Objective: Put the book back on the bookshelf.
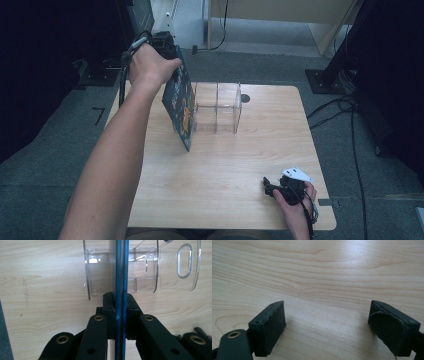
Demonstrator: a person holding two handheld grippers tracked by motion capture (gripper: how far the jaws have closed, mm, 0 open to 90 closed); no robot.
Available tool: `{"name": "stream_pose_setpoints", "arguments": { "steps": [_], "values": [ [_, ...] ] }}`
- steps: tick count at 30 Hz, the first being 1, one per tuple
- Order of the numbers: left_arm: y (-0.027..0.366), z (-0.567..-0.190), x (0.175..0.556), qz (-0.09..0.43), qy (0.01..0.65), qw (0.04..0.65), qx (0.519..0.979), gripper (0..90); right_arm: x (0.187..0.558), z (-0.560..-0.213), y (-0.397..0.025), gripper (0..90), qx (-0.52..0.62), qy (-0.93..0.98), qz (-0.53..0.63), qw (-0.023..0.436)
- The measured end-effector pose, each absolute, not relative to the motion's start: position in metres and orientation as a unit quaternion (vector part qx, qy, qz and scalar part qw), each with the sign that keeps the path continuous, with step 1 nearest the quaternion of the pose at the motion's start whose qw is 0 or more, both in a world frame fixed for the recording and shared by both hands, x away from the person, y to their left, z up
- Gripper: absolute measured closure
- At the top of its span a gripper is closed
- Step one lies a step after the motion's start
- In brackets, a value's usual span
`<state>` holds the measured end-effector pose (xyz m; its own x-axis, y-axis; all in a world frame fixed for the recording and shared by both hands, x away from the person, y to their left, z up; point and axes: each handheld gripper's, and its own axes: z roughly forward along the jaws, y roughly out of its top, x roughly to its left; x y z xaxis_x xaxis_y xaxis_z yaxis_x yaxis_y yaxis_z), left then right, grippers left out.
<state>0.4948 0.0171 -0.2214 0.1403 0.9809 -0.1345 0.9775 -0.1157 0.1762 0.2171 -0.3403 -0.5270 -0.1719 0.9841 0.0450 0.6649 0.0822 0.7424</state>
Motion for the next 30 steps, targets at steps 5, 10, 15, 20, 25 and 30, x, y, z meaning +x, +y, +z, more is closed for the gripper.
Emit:
{"name": "stream_pose_setpoints", "arguments": {
  "steps": [5,10,15,20,25,30],
  "values": [
    [0.019,-0.222,0.494,0.002,0.656,0.114,0.746,82.2,0.217,-0.527,-0.340,14.0,0.594,0.694,0.323,0.246],
    [0.019,-0.224,0.494,0.002,0.653,0.109,0.749,77.8,0.217,-0.527,-0.340,14.0,0.594,0.695,0.322,0.247],
    [0.020,-0.225,0.494,0.010,0.653,0.102,0.751,71.5,0.217,-0.527,-0.340,14.0,0.594,0.695,0.322,0.247],
    [0.024,-0.226,0.495,0.019,0.650,0.095,0.753,70.4,0.217,-0.527,-0.340,14.0,0.594,0.695,0.322,0.247],
    [0.028,-0.228,0.495,0.026,0.649,0.094,0.755,67.9,0.217,-0.527,-0.340,14.0,0.594,0.694,0.321,0.247],
    [0.031,-0.229,0.495,0.029,0.649,0.088,0.755,65.8,0.217,-0.527,-0.339,14.1,0.594,0.695,0.320,0.248]
  ]
}}
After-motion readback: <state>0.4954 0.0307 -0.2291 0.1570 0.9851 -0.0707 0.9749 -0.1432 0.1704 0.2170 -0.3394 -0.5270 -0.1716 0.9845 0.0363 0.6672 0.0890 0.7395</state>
